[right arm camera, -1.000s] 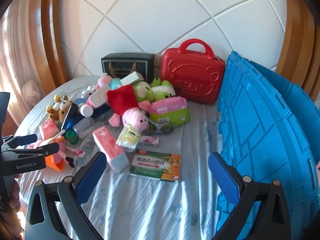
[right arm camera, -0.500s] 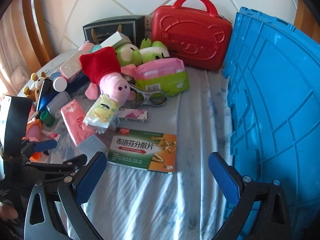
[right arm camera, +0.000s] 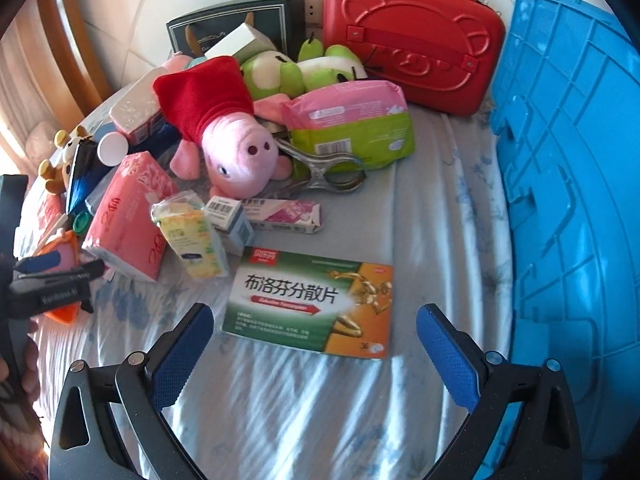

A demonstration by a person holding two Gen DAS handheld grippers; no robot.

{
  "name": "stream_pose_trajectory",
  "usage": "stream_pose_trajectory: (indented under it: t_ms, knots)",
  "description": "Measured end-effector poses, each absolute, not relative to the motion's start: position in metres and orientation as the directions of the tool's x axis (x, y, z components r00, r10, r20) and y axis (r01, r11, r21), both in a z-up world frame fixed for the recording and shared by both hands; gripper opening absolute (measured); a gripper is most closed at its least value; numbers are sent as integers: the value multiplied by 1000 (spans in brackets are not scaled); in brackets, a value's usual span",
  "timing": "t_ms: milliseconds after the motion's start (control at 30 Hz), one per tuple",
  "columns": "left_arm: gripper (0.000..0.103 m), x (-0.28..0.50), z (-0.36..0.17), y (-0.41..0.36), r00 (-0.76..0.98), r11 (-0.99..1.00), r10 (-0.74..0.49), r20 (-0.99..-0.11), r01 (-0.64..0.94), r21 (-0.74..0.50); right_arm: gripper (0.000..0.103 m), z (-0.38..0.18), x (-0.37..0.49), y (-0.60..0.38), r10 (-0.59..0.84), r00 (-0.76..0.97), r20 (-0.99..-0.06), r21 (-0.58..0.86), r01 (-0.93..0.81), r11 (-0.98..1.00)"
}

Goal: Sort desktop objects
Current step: 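Return both tools to the pile on the bed, then grasp the pink tissue pack with the left tool while the right tool grasps the wet-wipe pack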

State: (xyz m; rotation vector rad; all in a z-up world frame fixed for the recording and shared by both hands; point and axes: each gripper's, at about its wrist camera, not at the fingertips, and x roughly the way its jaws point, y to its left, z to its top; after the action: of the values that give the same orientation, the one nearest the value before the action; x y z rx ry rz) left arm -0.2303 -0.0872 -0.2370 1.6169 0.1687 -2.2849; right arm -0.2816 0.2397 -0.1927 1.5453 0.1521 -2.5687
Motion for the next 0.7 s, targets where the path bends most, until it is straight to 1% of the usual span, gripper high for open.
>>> stream_pose_trajectory:
  t_ms: [167, 267, 367, 467, 500, 533, 567, 600, 633, 667, 700]
  knots:
    - [85, -224, -211, -68, -378, -967, -144, -915, 251, 49, 103, -198, -289, 222, -95, -448, -889, 7, 196, -981]
    - [85, -233, -204, -52, -404, -981, -104, -909, 193, 27, 103, -199, -293, 210, -111, -444, -889, 22, 202, -979]
    - [85, -242, -212, -35, -403, -990, -80, -912, 136, 26, 103, -203, -296, 202, -112, -435, -893, 26, 200, -979]
    - [85, -255, -232, -23, -373, -991, -112, -921, 104, 78, 103, -208, -297, 198, -118, -429, -896, 28, 211, -977]
    - [84, -259, -240, -25, -361, -991, -114, -926, 103, 82, 101, -210, -298, 196, -112, -428, -897, 21, 212, -977]
    - [76, -261, -247, -27, -351, -991, -110, -930, 106, 77, 95, -212, -298, 195, -109, -424, -899, 16, 216, -976]
    - [64, -264, -254, -30, -337, -991, -105, -936, 110, 72, 90, -214, -299, 193, -111, -414, -903, 18, 222, -975]
    - [60, -266, -259, -34, -324, -992, -90, -942, 111, 57, 85, -218, -300, 191, -117, -402, -908, 24, 229, -973]
    - [52, -267, -263, -38, -316, -992, -87, -945, 116, 53, 84, -223, -302, 188, -122, -384, -915, 30, 237, -971]
    - [52, -267, -264, -40, -318, -991, -97, -943, 119, 61, 83, -228, -303, 185, -125, -370, -921, 33, 245, -969]
    - [51, -268, -264, -43, -326, -990, -105, -939, 119, 70, 80, -233, -304, 182, -126, -355, -926, 34, 252, -967]
